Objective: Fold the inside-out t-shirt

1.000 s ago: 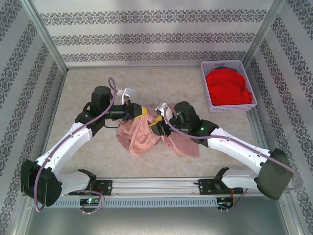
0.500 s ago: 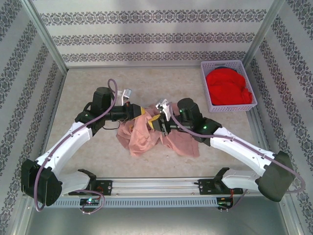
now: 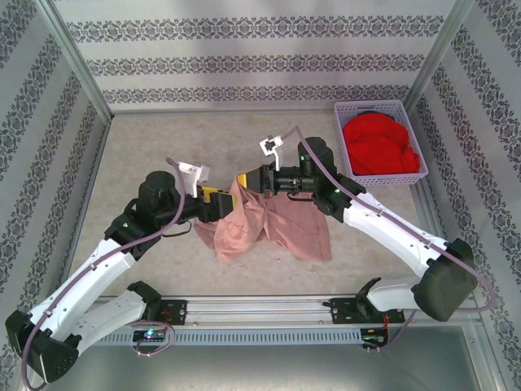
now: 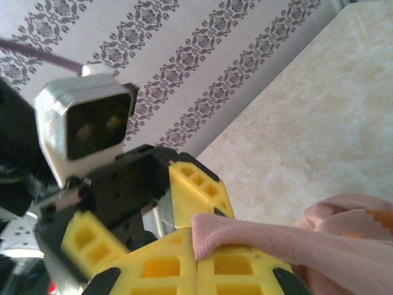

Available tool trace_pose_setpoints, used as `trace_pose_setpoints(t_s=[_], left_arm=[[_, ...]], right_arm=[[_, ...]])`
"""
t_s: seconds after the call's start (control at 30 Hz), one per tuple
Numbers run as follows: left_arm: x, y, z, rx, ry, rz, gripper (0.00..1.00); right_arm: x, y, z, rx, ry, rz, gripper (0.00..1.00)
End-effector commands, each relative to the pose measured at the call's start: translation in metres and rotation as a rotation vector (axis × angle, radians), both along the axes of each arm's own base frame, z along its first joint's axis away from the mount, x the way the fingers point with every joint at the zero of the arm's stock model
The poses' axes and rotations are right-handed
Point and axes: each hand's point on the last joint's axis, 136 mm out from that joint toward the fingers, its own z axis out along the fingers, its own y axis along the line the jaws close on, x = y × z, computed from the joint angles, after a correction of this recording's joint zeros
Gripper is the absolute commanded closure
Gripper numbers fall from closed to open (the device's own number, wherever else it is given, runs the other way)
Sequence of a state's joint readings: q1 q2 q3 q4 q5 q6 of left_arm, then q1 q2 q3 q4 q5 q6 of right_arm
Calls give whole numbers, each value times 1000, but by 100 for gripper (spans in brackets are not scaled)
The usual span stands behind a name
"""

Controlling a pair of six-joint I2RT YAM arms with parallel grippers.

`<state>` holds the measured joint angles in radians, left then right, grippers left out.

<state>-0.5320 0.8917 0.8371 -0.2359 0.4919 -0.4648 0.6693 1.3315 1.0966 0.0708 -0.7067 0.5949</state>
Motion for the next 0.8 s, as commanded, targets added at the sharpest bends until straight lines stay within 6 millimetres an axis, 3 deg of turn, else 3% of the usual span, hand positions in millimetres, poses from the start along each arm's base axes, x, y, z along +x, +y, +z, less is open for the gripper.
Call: trace_pose_setpoints(t_s=[0.0,0.2,0.33,0.43,0.5,0.53,0.63,0.77], left_arm=[[9,-15,19,63,-161,-24,31],[39,-28,26,74,-230,31,41],[46,-41,43,9,-266,5,66],[47,-41,42,-1,-255,4,95],[46,-37,37,-17,-232,0,100],[44,-35,36,-32,-223,-7,100],[43,-24,32,-81,-181,-6,100],[41,-16,34,-175,-145,-20,100]], right_arm=[[-3,5,43,123,5,51,100],[-3,9,59,198,61,72,100],[-2,12,58,212,94,80,100],[2,5,58,216,93,55,100],[10,-6,58,218,92,14,100],[13,-14,57,217,87,-11,95],[21,-42,46,168,50,-113,67],[22,-75,0,-2,-32,-311,54]])
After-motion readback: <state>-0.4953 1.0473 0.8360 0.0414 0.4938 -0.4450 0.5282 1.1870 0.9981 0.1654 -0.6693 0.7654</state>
